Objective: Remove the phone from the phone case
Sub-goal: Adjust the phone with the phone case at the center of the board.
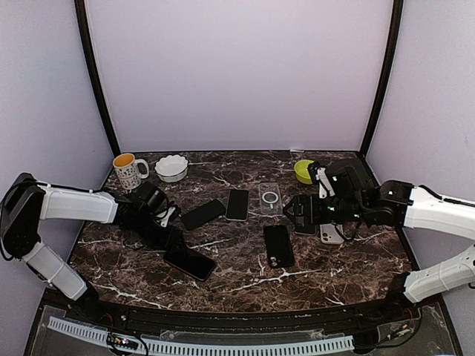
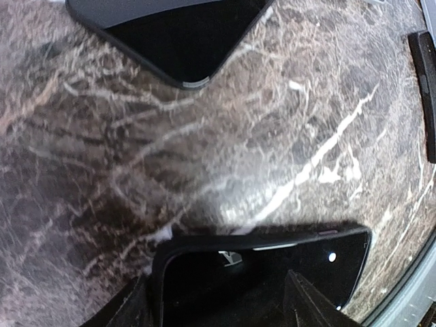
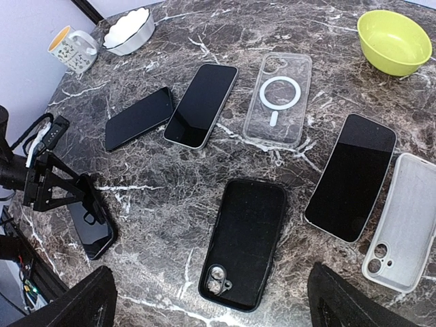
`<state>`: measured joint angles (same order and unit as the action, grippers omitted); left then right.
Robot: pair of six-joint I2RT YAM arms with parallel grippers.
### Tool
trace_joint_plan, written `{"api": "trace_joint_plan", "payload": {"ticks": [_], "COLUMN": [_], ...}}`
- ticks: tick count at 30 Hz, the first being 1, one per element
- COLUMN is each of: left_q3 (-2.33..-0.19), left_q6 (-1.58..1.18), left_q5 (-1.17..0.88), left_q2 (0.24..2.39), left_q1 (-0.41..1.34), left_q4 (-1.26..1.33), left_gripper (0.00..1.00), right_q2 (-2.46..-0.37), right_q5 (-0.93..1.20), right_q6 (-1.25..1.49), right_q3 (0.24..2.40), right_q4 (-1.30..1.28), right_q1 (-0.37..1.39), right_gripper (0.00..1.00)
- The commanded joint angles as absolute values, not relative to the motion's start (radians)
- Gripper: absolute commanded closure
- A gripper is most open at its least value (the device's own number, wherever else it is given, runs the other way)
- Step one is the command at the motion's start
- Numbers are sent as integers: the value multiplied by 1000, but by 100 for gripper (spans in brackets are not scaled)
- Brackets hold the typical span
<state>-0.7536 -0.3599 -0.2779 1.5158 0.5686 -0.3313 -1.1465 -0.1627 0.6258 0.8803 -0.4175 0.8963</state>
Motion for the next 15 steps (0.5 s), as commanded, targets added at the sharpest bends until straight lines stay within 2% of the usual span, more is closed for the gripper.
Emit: {"api": "trace_joint_plan", "payload": {"ticks": [1,7,10,12,15], "left_q3": [-695,-674,-695,-723,-750], "left_q6": [-442,-514,-466,-442,-419], "left_q5": [-328,-324,-256,-221,-245], "left_q2": [1457,1362,1337,1336,1370], "left_q1": [569,568,569,568,567], "left_q4": [-375,-391,-404,-412,-434], "left_gripper": [32,32,27,21,19], "right_q2": [-1105,-1070,-1034,-997,-962], "right_q5": [-216,-313,-390,-351,-274], "right_q6": [627,701,794,747,640], "right_q3": [858,854,839,804,770], "right_q4": [-401,-432,-469,-416,-351], "right_q1": [902,901,898,888,885], "right_gripper": [1,1,1,2,1]}}
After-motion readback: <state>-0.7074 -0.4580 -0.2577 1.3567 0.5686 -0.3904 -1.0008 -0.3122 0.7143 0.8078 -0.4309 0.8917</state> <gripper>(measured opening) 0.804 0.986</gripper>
